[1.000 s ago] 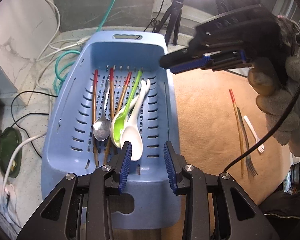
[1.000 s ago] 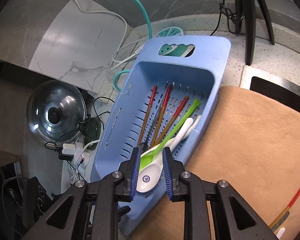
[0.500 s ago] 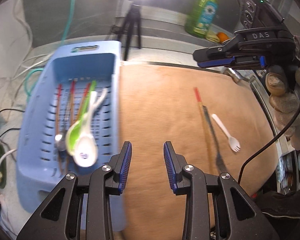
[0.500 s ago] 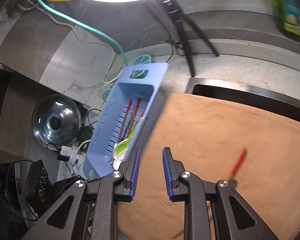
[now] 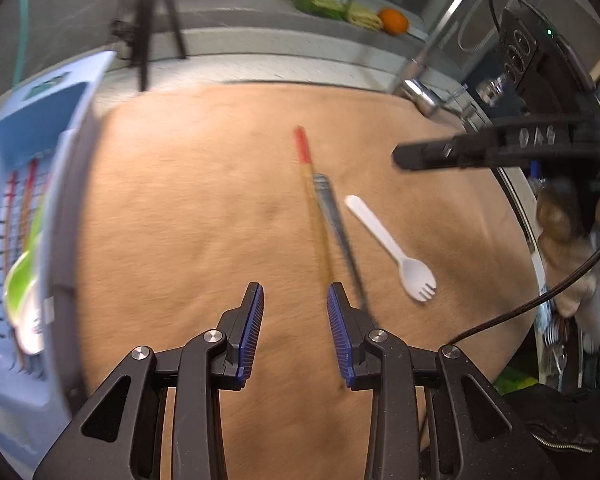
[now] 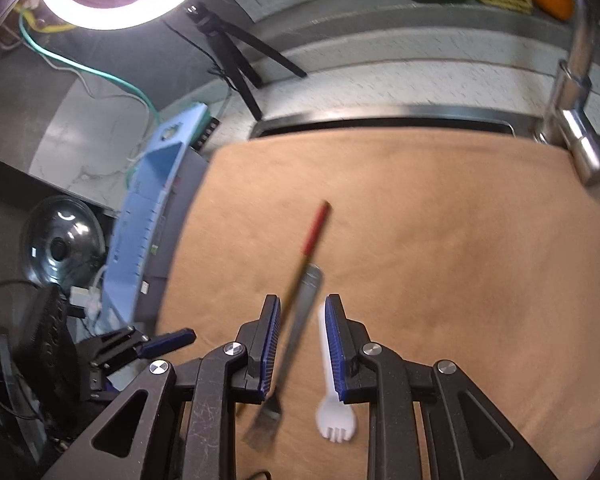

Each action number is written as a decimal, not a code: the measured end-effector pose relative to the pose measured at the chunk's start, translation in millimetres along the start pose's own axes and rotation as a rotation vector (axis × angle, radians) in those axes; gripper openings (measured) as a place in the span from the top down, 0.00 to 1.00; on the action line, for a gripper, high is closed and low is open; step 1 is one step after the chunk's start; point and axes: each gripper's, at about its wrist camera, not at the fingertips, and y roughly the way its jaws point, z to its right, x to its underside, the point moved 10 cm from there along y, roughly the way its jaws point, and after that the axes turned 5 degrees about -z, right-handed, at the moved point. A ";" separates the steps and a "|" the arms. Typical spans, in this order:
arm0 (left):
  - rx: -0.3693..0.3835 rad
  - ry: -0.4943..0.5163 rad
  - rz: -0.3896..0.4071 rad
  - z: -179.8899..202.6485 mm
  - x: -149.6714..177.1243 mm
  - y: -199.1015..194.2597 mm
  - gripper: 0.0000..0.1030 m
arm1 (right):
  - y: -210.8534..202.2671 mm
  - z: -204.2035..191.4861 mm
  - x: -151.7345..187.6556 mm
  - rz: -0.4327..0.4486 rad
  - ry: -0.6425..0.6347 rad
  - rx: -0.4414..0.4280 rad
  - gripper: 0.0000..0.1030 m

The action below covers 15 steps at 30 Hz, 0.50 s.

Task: Organize utensils
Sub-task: 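Return both tools to the mat over the remaining utensils, then grasp the white spork with the right tool while the left tool grasps the chopstick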

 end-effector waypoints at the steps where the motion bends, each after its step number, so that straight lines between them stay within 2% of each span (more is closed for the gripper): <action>1: 0.008 0.007 -0.009 4.3 -1.9 4.5 0.70 | 4.1 3.8 5.1 -0.010 0.000 0.011 0.79; 5: -0.003 0.039 -0.046 11.6 -10.2 22.7 0.70 | 20.5 12.5 22.2 -0.049 0.009 0.023 0.79; 15: -0.043 0.065 -0.104 11.3 -24.0 47.3 0.70 | 41.0 9.1 34.8 -0.086 -0.052 0.096 0.79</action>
